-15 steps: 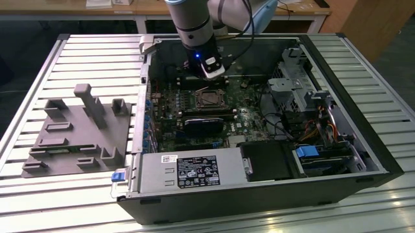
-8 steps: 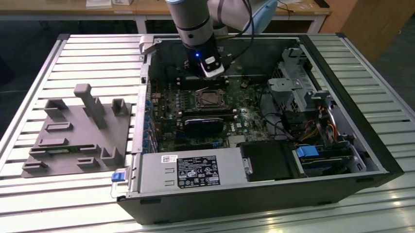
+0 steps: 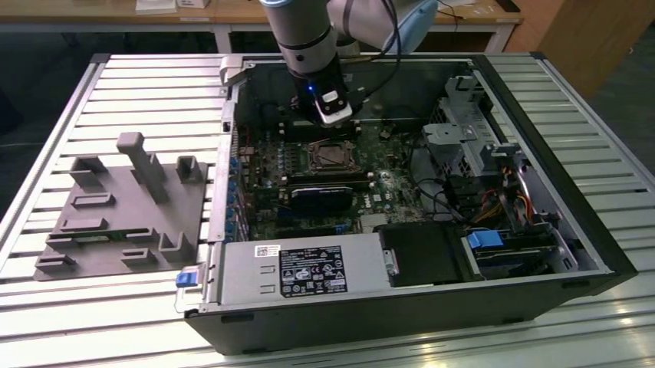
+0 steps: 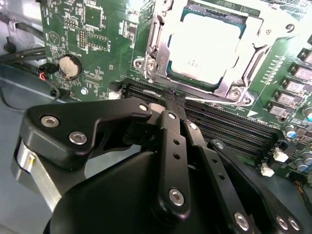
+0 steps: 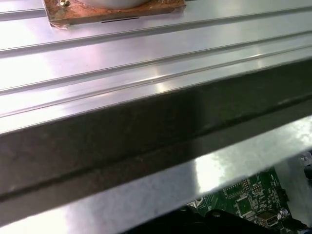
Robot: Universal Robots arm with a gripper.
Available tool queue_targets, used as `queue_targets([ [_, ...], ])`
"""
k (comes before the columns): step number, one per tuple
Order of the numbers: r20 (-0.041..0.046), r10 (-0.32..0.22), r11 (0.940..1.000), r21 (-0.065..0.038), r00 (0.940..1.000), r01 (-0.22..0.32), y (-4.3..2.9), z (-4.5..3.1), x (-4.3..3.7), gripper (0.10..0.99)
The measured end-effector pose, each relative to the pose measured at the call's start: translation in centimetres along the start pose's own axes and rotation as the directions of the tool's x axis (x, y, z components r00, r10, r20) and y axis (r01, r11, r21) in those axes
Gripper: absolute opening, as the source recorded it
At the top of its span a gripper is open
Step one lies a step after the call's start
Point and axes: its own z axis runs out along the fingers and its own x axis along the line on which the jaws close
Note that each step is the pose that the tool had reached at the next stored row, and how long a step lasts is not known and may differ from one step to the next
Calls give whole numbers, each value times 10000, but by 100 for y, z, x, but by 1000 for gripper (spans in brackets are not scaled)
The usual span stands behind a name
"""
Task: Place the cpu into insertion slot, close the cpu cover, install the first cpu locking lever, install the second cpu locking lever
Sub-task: 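Install the first cpu locking lever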
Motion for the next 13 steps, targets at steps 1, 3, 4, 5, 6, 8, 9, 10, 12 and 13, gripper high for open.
queue_targets([
  [1, 9, 45, 10000, 12, 10000, -45, -1, 5, 1, 102],
  [3, 28, 134, 9999, 35, 9999, -134, -3, 16, 3, 102],
  [4, 36, 177, 9998, 46, 9998, -177, -4, 21, 4, 102],
  [5, 45, 219, 9997, 56, 9998, -219, -5, 28, 5, 102],
  [6, 53, 260, 9996, 66, 9996, -260, -6, 34, 5, 102],
  [8, 70, 341, 9994, 86, 9994, -341, -6, 48, 3, 102],
  [9, 78, 375, 9992, 94, 9993, -376, -6, 55, 1, 102],
  [10, 84, 407, 9991, 104, 9991, -408, -5, 60, -3, 102],
  [12, 96, 447, 9989, 117, 9990, -449, 0, 68, -8, 102],
  [13, 101, 461, 9989, 124, 9989, -462, 2, 71, -10, 102],
])
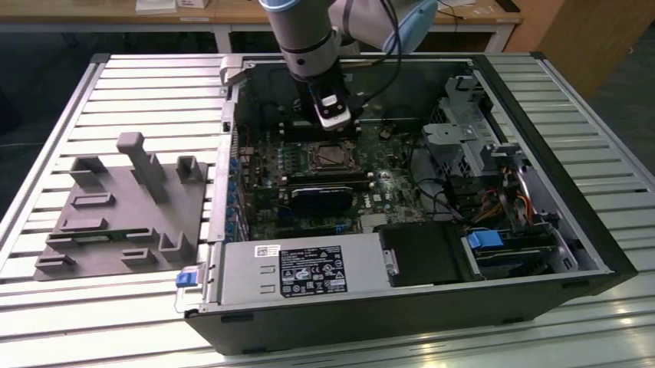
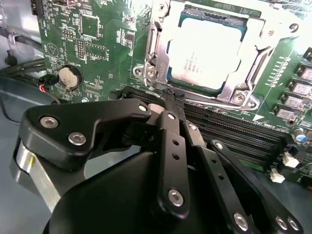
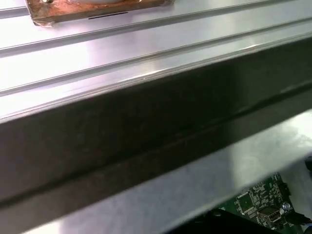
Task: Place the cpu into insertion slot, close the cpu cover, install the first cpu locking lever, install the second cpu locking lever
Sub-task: 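Install the first cpu locking lever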
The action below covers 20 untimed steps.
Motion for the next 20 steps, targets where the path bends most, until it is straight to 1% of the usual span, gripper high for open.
queue_targets([
  [7, 19, 86, 10000, 31, 10000, -86, 4, 24, -1, 102],
  [13, 20, 94, 10000, 31, 10000, -94, 37, 42, 16, 102],
  [20, 32, 134, 9999, 62, 9999, -135, 31, 70, 24, 102],
])
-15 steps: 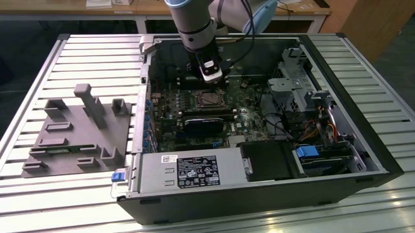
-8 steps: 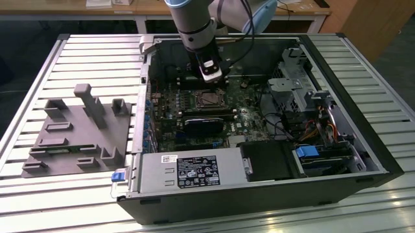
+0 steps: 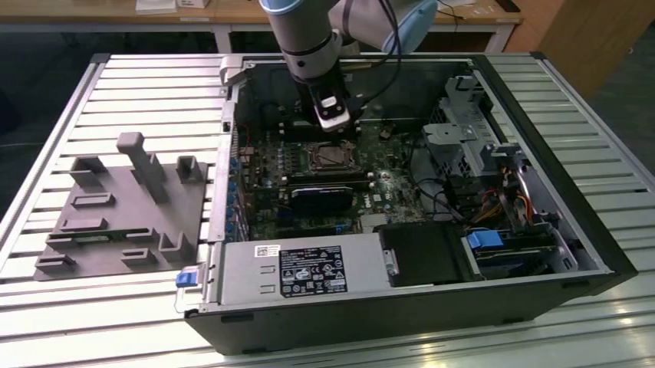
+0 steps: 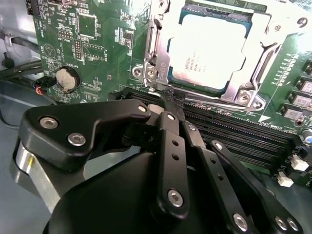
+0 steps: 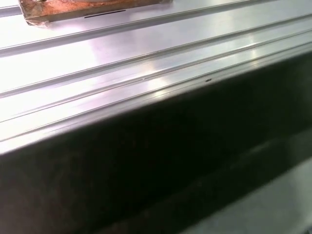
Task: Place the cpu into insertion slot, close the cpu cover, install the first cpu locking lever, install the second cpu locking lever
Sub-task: 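Install the first cpu locking lever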
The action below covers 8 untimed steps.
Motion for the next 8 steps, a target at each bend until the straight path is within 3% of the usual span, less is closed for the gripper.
queue_targets([
  [8, 7, 10, 10000, -11, 10000, -10, 7, -19, -6, 102],
])
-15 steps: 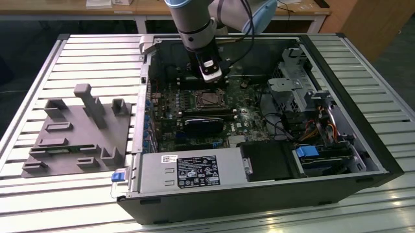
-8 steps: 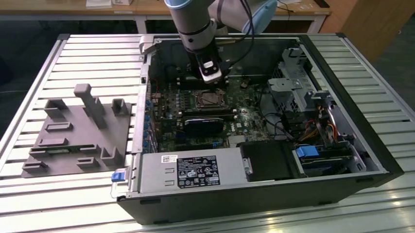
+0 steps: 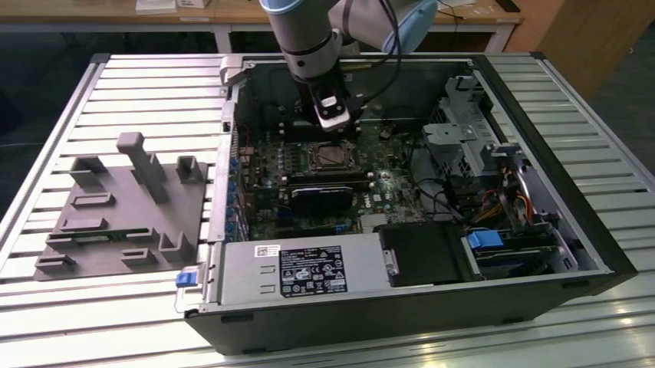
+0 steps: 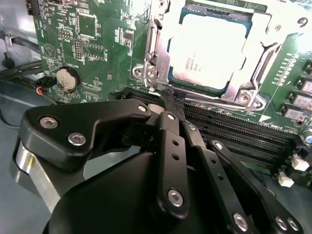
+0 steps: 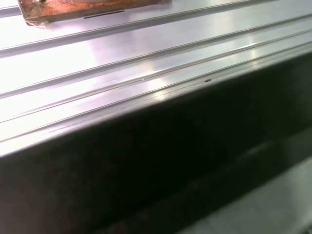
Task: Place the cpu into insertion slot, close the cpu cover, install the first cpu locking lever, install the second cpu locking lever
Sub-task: 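Install the first cpu locking lever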
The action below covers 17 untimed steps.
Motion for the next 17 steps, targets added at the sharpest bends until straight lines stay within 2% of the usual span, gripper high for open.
queue_targets([
  [7, -3, -1, 10000, 9, 10000, 1, 19, -105, -25, 102],
  [17, -3, -1, 10000, 10, 10000, 1, 18, -89, -19, 102],
])
